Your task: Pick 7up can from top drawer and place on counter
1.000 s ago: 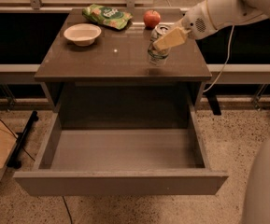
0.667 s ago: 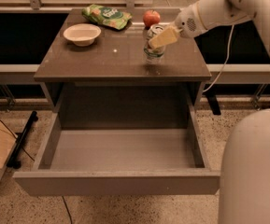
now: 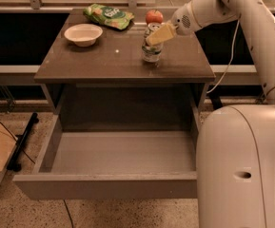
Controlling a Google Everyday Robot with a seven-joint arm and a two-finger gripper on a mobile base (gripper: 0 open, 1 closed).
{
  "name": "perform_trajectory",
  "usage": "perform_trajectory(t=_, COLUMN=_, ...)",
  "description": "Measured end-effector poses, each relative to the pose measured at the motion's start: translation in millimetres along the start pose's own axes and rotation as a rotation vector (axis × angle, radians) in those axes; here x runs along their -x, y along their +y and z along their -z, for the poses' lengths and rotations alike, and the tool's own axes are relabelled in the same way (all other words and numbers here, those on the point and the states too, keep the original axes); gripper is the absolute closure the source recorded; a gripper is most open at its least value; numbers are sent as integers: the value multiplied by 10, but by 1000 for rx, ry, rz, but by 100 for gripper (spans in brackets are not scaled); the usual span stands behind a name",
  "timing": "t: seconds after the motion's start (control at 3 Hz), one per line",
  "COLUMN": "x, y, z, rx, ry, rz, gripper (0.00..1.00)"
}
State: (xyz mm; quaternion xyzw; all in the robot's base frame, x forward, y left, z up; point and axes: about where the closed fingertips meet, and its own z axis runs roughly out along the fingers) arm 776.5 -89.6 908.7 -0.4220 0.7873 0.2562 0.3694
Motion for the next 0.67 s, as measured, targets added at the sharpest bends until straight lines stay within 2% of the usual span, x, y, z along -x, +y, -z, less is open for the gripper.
perform_trajectory(t=0.33, x=-13, y=14, z=-38, rx=7, ry=4, rz=-2, gripper=4)
perform_trajectory(t=0.67, x=-14, y=17, z=-59, rx=9, ry=5, rz=-2, gripper=0)
